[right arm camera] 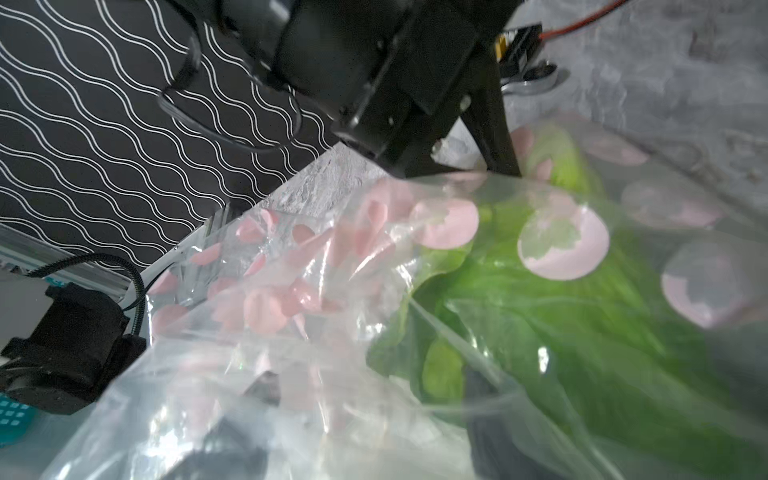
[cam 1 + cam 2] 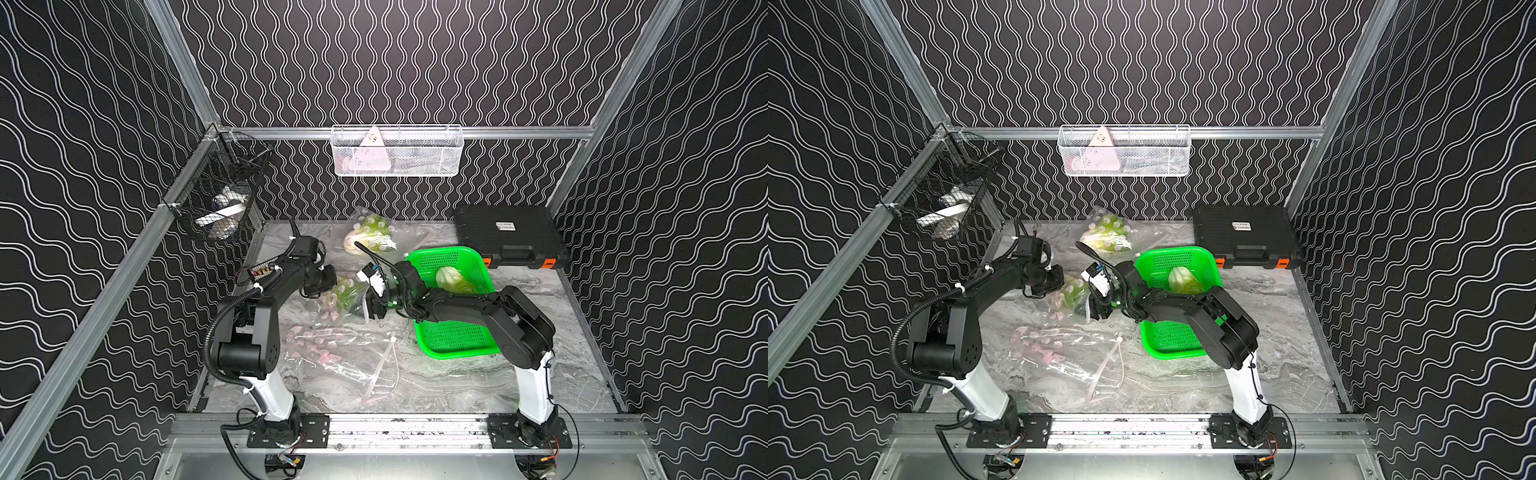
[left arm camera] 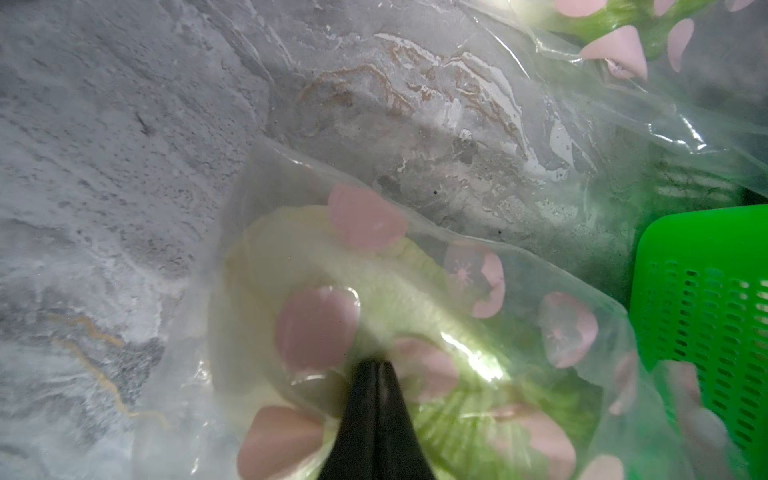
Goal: Open the zip-top bag and take out the chinese cabbages
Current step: Pick up the Chinese cabbage from the zipper food storage bag.
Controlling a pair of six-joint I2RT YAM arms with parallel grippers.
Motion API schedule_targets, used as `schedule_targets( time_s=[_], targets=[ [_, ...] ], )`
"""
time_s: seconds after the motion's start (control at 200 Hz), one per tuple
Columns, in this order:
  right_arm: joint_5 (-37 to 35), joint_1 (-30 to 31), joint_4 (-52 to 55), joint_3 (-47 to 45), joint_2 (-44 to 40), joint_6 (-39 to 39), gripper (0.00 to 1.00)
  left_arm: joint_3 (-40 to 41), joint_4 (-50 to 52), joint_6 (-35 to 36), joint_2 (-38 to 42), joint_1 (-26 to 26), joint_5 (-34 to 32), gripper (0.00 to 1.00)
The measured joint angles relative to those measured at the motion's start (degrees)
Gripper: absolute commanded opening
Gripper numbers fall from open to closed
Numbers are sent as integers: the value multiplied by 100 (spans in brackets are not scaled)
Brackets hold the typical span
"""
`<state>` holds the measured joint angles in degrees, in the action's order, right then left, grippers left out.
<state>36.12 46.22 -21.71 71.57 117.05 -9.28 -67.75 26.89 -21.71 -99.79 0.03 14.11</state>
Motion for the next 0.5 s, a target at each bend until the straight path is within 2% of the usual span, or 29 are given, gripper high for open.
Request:
schedule_targets(
  time_s=[0.28, 0.5],
  targets=[
    [-745, 136, 636, 144, -15, -492, 77, 28, -90, -76, -2, 0, 87, 2],
    [-1056, 179, 1032, 153, -9, -367, 72, 37, -120, -79, -2, 0, 149, 0]
  ],
)
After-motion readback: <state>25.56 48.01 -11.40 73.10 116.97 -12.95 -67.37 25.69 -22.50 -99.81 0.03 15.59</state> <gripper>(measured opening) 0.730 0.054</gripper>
